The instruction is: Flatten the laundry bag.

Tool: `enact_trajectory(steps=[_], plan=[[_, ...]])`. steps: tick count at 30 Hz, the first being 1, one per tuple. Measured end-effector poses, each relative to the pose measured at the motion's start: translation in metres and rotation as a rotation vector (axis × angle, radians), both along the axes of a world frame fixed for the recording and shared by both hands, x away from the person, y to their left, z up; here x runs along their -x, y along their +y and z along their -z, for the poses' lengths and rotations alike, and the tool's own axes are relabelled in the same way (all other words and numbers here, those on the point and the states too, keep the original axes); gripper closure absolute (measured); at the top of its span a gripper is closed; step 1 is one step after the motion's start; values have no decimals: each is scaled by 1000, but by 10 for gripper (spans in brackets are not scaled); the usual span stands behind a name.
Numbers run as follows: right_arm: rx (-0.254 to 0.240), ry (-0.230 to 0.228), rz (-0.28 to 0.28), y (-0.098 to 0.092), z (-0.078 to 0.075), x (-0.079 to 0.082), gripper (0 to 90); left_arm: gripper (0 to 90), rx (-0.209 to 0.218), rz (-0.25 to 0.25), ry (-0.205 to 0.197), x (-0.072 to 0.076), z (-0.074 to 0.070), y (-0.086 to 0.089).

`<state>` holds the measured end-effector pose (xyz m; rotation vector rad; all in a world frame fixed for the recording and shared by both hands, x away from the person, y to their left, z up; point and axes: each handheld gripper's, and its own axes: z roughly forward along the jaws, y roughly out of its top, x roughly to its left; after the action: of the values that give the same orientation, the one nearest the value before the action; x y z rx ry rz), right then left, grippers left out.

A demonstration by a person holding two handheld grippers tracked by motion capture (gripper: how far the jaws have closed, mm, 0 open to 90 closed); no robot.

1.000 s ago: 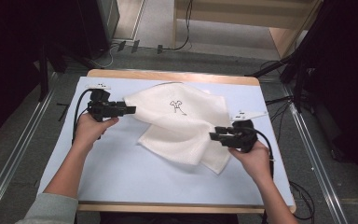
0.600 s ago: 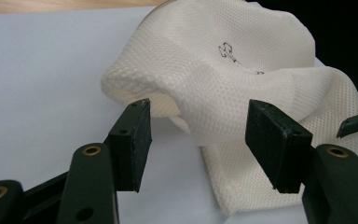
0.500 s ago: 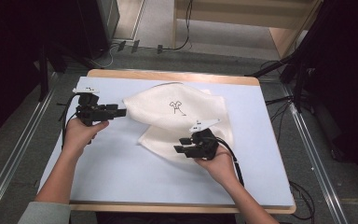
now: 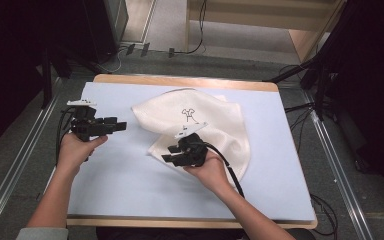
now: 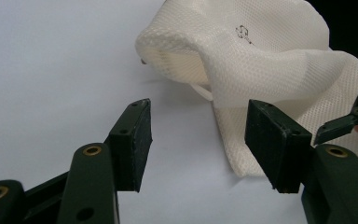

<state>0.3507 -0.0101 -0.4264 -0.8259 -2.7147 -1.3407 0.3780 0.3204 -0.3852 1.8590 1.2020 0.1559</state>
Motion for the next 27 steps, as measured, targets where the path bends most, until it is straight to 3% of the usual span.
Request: enact_trajectory(steps=[7, 10, 12, 15, 17, 18, 19, 23, 27], plan=[[79, -4, 2, 26, 21, -4, 578, 417, -4, -8, 7, 4, 1, 5], [138, -23, 18, 33, 32, -5, 583, 419, -2, -9, 7, 4, 1, 6], [159, -38, 23, 35, 37, -4, 625, 419, 1, -11, 7, 3, 2, 6], [179, -98, 34, 34, 39, -3, 759, 420, -1, -9, 7, 3, 1, 6], [170, -99, 38, 32, 40, -3, 850, 420, 3, -8, 3, 3, 1, 5], [170, -99, 38, 32, 40, -3, 850, 420, 3, -8, 3, 3, 1, 5], [160, -74, 46, 29, 39, -5, 894, 420, 1, -7, 4, 3, 1, 5], [148, -28, 8, 22, 31, -3, 900, 420, -2, -7, 6, 2, 2, 5], [99, -4, -24, 4, 17, 11, 900, 420, 3, -6, -1, 1, 1, 4]])
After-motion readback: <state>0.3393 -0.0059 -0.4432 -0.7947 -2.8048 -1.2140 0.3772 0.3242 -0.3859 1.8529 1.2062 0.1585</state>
